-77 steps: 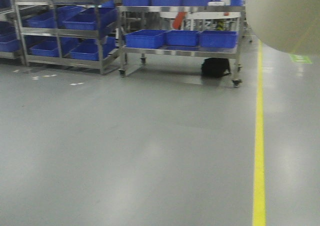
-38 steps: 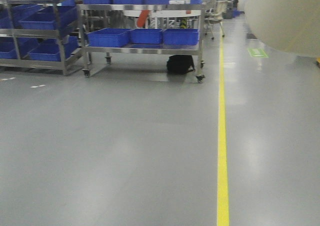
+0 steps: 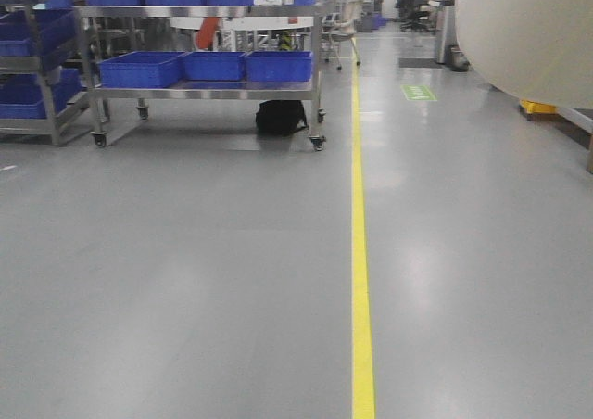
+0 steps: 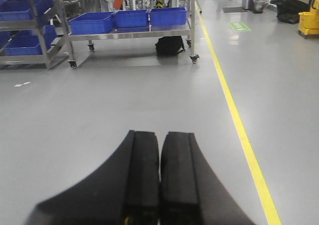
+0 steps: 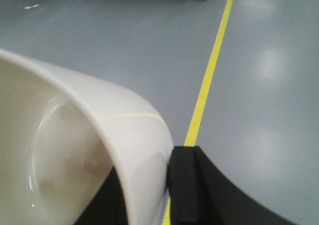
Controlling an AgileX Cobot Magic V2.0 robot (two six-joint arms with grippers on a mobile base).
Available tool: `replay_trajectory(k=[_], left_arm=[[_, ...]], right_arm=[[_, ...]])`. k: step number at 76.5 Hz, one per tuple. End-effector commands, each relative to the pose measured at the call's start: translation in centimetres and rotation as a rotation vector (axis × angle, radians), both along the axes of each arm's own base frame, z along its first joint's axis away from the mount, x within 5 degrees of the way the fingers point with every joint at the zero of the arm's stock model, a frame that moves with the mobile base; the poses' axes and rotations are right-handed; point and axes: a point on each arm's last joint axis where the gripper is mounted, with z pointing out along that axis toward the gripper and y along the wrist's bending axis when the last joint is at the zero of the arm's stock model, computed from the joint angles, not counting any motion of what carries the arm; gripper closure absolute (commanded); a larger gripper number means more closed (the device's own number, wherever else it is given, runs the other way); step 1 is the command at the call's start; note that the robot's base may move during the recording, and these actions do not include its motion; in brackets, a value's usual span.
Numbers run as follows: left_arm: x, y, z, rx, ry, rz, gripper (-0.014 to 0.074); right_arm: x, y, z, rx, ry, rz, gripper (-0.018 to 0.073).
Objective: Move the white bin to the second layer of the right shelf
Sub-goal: 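Drive forward along the yellow floor line holding the bin in the right gripper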
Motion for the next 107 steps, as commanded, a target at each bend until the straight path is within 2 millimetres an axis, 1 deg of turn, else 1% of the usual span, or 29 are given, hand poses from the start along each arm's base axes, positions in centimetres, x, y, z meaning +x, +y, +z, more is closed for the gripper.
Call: replay_trajectory(k=[1,107], left_arm=[[0.07,-0.04,-0.38,-0.011,-0.064,-0.006,0.0512],[0.07,-0.04,-0.38,-0.011,-0.064,-0.006,0.0512]], right_arm=[[-0.06,-0.02,2.17,0.029,-0.140,0.004,0.0503],[-0.06,-0.02,2.17,0.029,-0.140,0.004,0.0503]])
